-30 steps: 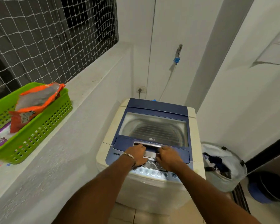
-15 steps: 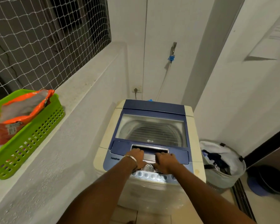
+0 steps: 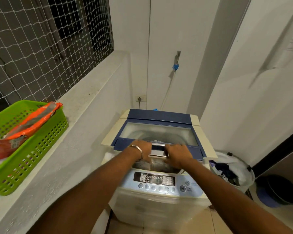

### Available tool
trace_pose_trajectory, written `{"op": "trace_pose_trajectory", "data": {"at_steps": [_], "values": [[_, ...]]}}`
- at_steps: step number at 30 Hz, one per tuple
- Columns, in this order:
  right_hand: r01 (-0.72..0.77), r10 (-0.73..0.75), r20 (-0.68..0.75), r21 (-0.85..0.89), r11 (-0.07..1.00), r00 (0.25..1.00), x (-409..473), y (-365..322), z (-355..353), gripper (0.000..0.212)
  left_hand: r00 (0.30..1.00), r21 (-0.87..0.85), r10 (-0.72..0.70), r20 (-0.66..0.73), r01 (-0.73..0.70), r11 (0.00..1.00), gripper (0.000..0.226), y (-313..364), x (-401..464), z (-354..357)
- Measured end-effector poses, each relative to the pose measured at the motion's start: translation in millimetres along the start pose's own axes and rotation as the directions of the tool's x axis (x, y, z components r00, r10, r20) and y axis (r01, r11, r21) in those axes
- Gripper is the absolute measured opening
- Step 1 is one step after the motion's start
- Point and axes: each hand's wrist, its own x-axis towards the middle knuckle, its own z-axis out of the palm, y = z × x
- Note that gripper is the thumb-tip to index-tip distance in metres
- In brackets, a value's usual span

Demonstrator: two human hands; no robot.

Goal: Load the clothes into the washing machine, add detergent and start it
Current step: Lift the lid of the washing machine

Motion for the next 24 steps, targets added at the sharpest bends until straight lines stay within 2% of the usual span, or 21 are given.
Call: {"op": "trace_pose_trajectory", "data": {"at_steps": [4,10,15,19,24], "values": [[0.026,-0.026,-0.007,0.001,1.000,1.000,13,13,-37,0.040,0.999,-0.073,0.011,-0.031,-0.014,0.997,0.030,-12,10,-36],[0.037,-0.037,0.011,0.042,0.998,0.999,37,29,-91,0.041,0.997,-0.027,0.048,-0.066,-0.049,0.998,0.042,-28,30,-88],[0.031,-0.030,-0.011,0.079,0.996,0.999,60,41,-131,0.036,0.976,-0.046,0.051,-0.213,-0.062,0.997,0.038,-39,44,-118],[0.014,-0.010,-0.080,0.057,0.998,0.997,77,48,-155,0.038,0.910,-0.042,0.011,-0.414,-0.031,0.999,0.038,-43,54,-138],[-0.053,0.062,-0.288,0.039,0.998,0.956,98,56,-169,0.032,0.791,-0.069,-0.070,-0.608,0.035,0.997,0.032,-42,67,-159]]}}
